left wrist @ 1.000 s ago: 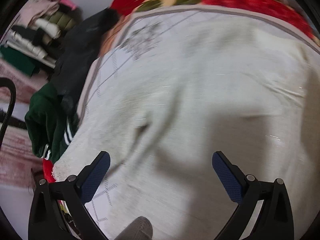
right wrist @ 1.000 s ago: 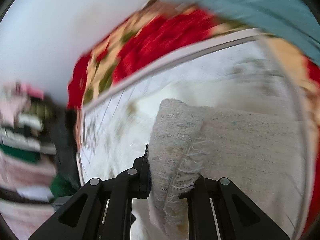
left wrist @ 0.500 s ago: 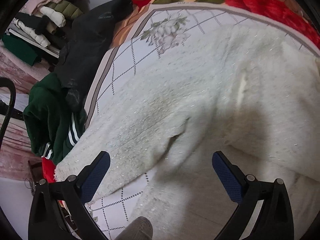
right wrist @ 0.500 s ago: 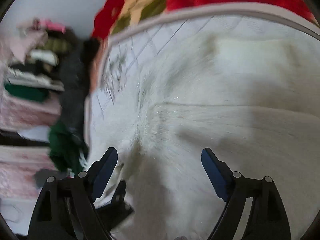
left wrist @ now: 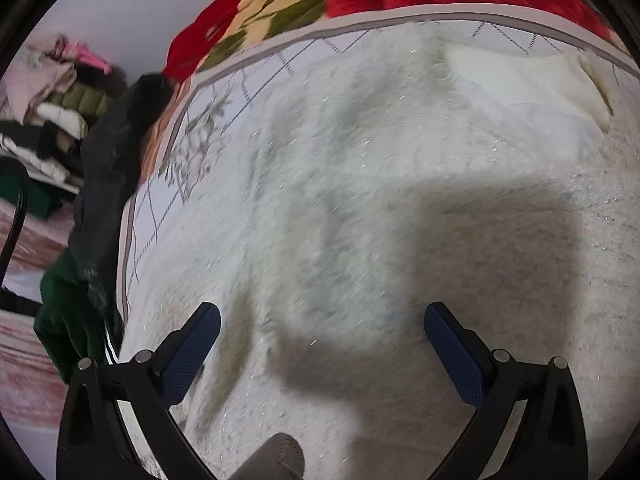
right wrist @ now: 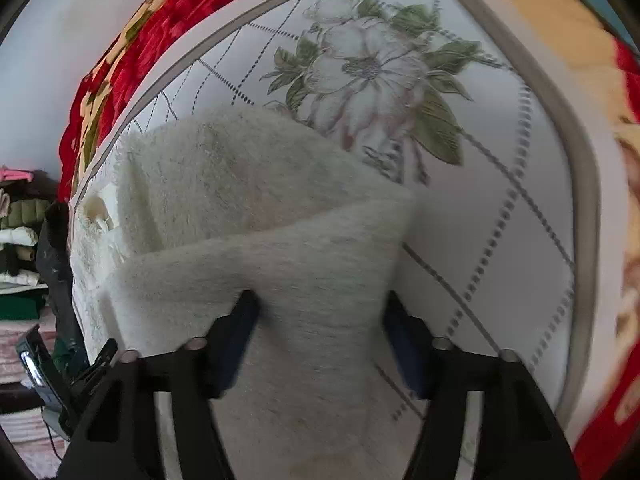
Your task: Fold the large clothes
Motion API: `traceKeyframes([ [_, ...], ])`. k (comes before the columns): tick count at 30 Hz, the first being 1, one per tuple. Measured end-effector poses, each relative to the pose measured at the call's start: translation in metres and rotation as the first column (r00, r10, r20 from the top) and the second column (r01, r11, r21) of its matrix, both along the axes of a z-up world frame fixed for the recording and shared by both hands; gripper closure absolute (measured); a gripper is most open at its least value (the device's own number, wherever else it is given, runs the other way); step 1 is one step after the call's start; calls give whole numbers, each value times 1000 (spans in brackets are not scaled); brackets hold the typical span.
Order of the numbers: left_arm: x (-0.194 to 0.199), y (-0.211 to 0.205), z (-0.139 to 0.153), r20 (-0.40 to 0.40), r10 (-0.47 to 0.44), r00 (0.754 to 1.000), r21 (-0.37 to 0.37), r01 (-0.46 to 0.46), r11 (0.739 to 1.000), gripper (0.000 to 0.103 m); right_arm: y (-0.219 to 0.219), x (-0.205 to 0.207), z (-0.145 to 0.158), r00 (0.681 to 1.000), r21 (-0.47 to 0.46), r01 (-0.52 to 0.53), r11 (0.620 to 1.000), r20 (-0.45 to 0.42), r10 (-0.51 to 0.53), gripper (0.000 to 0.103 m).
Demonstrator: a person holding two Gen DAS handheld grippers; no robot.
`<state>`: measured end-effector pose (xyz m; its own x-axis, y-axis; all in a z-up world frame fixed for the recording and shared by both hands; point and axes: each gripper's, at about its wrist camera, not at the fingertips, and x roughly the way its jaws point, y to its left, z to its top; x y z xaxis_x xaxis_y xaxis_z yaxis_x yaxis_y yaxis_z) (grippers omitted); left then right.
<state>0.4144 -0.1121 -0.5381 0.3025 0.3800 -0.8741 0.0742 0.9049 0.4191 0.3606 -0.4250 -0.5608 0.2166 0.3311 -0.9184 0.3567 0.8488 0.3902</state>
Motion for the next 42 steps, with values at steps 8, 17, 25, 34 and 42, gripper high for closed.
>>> traceKeyframes([
  [8,12,-28,1,-5,-3,1000,-7,3,1000,0,-28,-23,30,990,-52,112,992,97,-107,89],
  [17,31,-91,1,17,-50,999,-79,51,996,0,-107,-27,46,980,-160,199,967,54,-192,88],
  [25,-9,-28,44,-16,98,995,-157,-99,983,0,-68,-26,92,995,-324,86,942,84,-62,24],
  [34,-125,166,57,-173,450,876,-170,-477,862,0,81,-80,114,999,-239,-34,970,26,41,19],
  [42,-162,299,15,-254,732,632,-454,-746,487,0,178,-113,62,993,-308,-62,949,-111,29,26],
])
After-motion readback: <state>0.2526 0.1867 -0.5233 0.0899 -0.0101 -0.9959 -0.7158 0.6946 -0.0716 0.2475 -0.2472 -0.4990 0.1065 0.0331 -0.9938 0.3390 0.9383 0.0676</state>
